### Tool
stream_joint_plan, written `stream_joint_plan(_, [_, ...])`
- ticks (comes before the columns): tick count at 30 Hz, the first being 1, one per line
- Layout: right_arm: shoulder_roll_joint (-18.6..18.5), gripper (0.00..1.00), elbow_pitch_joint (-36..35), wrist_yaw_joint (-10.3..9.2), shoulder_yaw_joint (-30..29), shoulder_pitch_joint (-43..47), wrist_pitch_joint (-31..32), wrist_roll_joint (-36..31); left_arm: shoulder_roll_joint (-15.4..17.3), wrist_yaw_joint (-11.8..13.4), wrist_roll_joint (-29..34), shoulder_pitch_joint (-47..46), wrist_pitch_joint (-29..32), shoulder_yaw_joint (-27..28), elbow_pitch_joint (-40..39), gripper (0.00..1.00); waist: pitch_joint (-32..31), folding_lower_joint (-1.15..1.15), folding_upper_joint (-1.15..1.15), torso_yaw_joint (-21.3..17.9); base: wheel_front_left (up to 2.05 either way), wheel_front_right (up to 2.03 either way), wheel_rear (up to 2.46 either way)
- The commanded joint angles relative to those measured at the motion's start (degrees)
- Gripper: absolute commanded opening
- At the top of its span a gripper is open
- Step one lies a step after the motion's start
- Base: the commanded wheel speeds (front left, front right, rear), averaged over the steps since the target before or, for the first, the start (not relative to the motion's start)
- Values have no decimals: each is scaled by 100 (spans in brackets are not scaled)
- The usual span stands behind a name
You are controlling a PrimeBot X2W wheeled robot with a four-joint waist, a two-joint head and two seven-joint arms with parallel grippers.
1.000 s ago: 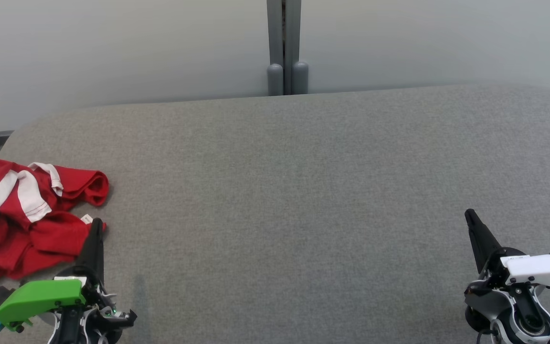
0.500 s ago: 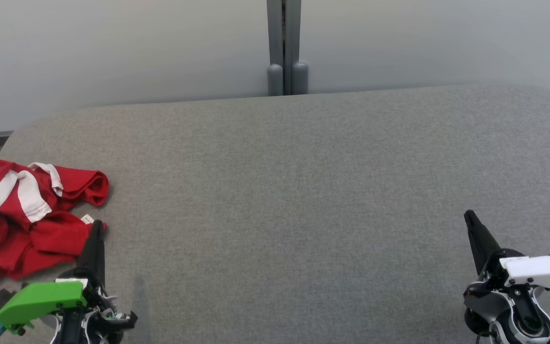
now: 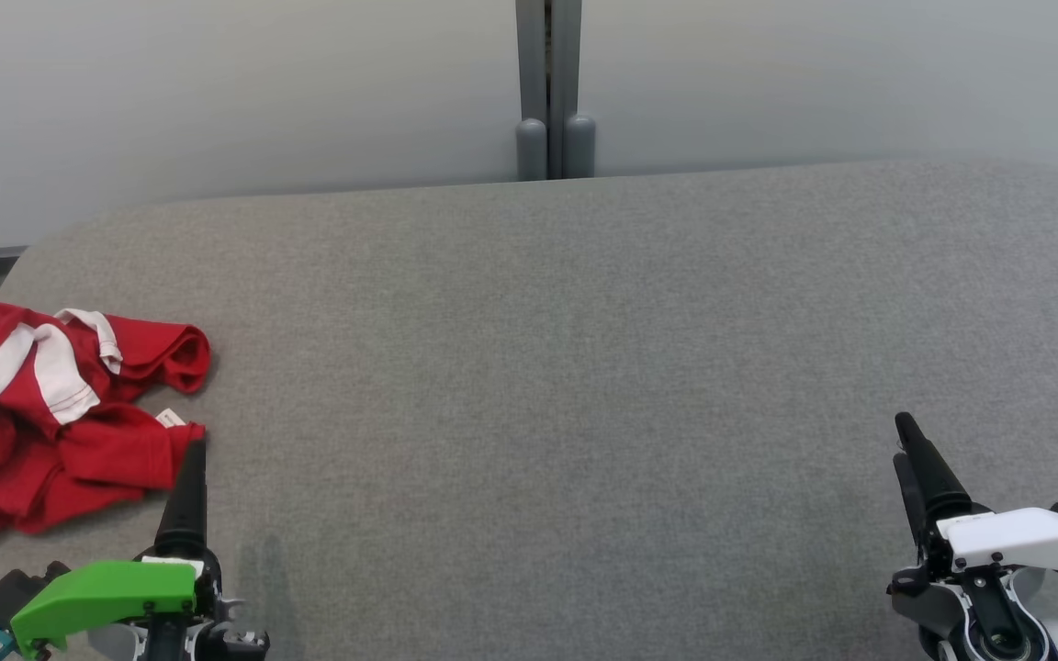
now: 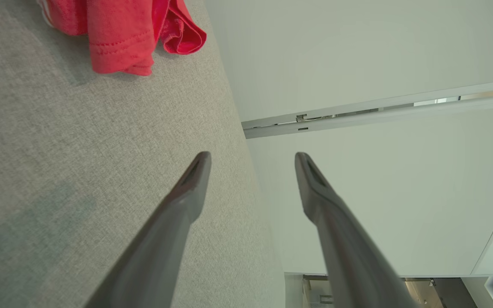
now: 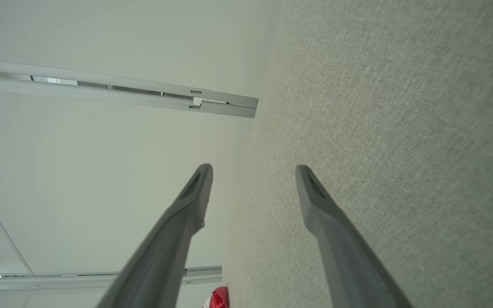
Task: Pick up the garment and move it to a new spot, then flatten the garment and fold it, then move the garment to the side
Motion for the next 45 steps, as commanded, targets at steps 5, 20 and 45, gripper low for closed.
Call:
stream_joint_plan(5, [-36, 100, -112, 2, 25, -264, -178, -876, 123, -33, 924, -222, -170, -140, -97, 100, 25, 0, 0, 17, 0, 0, 0])
stream_joint_plan(20, [-36, 100, -58, 2, 247, -416, -531, -2660, 273, 178, 2583, -328, -521, -539, 84, 100, 36, 0, 0, 64, 0, 0, 0])
stream_joint_plan(45, [21, 100, -105, 3, 422, -517, -1004, -4884, 689, 689, 4549, -416, -992, -1272, -199, 100, 132, 0, 0, 76, 0, 0, 0])
